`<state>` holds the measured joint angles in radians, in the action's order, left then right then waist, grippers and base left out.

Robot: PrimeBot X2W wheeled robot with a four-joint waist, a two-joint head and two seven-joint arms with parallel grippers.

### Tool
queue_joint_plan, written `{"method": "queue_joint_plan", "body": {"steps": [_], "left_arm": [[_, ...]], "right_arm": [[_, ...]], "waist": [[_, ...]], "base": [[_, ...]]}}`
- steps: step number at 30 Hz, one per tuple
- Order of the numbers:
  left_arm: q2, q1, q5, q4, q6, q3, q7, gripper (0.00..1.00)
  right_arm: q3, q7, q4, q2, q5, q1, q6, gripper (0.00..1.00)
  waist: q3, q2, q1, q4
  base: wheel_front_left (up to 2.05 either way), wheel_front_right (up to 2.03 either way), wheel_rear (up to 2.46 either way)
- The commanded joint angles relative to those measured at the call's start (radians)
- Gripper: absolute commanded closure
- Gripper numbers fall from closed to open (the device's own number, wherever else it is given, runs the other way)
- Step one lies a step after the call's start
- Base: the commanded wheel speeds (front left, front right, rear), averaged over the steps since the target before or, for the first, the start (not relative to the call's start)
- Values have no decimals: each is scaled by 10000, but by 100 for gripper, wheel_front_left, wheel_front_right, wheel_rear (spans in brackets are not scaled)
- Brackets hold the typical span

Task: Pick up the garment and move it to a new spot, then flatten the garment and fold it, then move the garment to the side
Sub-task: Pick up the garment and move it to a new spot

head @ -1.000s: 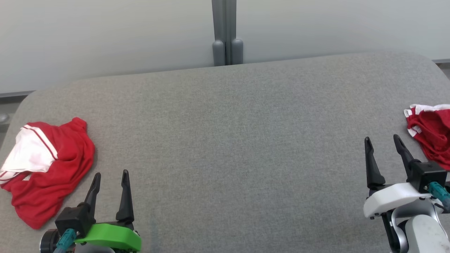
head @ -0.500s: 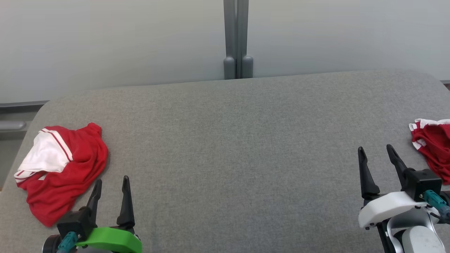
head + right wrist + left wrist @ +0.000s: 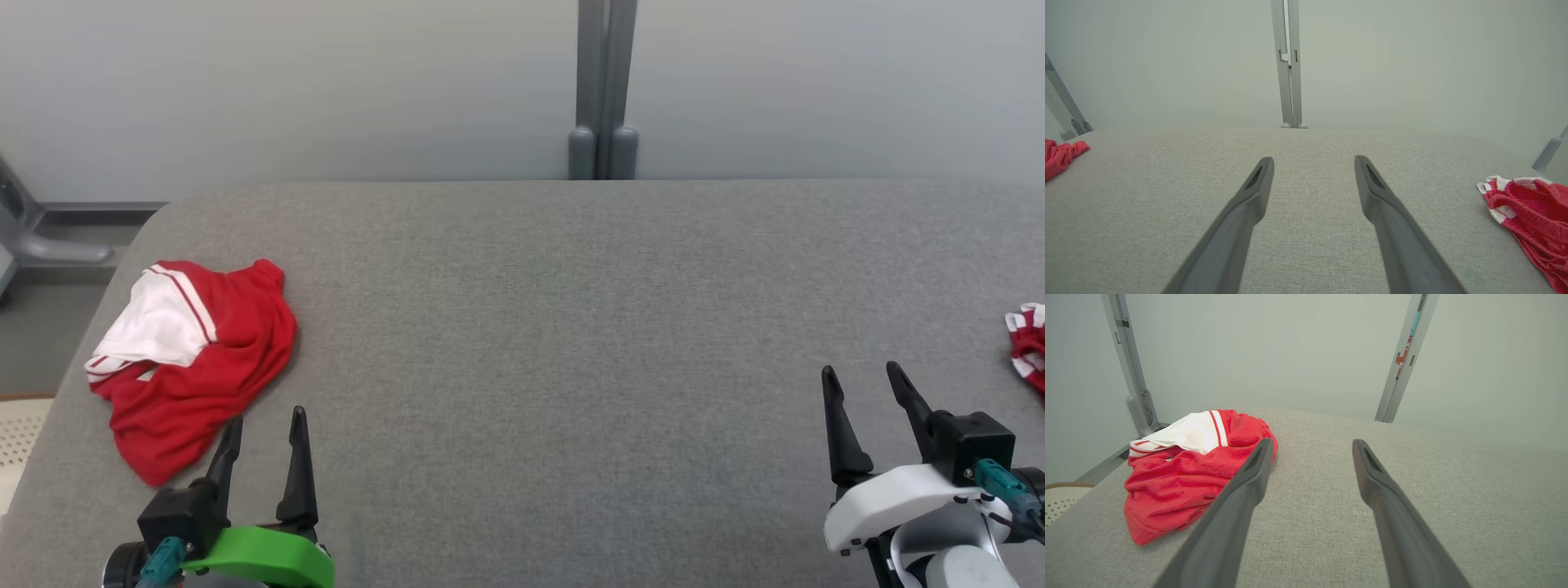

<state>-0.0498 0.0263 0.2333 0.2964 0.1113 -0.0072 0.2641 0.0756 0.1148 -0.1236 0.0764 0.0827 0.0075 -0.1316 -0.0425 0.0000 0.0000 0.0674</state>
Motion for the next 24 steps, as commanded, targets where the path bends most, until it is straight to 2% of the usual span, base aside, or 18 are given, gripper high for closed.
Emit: {"method": "queue_joint_plan", "body": {"steps": [1, 15, 19, 24], "left_arm": [[-23, -107, -93, -9, -43, 24, 1, 0], [-80, -284, -403, 6, 81, 234, 1, 0], [-133, -352, -448, -54, 102, 310, 1, 0], [-176, -435, -495, -79, 109, 409, 1, 0]], "right_arm": [[-30, 4, -17, -22, 57, 106, 18, 0], [-526, 97, -296, -146, 207, 145, 18, 0], [-690, 214, -433, -158, 225, 9, 18, 0], [-1015, 262, -606, -141, 105, -139, 18, 0]], "waist": [[5, 0, 0, 500], [-38, 0, 0, 2961], [-87, 0, 0, 3508], [-138, 0, 0, 3876]], "base": [[0, 0, 0], [0, 0, 0], [0, 0, 0], [0, 0, 0]]}}
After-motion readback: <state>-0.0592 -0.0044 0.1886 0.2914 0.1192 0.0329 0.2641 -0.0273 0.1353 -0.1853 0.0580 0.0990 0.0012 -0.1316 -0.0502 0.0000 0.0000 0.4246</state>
